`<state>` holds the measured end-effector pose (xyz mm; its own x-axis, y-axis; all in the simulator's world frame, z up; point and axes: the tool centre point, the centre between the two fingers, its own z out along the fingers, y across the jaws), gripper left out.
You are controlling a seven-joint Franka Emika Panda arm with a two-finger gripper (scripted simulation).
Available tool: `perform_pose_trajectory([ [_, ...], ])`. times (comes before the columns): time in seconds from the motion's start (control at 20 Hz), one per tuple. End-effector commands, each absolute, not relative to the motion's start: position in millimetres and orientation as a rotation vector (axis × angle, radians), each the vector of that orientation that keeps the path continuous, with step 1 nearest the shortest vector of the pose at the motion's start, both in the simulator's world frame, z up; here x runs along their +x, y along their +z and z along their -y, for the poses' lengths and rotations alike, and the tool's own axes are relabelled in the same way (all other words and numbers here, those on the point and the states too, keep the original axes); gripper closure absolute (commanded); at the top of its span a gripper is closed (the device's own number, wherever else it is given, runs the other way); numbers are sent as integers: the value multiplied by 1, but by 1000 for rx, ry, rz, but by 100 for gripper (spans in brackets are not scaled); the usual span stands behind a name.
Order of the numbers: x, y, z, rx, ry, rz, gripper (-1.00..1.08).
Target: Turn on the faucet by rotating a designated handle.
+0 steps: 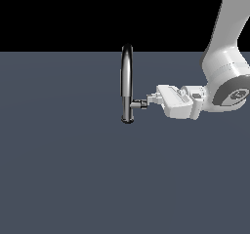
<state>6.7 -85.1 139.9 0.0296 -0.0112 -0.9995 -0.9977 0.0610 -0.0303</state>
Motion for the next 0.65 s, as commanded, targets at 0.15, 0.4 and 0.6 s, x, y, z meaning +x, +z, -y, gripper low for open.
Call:
perform_pose_trajectory([
  [0.15, 1, 114, 82, -1184, 1148, -1223, 108],
  [0.4, -6, 83, 79, -1181, 1159, -1223, 108],
  [0.6, -10, 65, 77, -1179, 1166, -1224, 108],
])
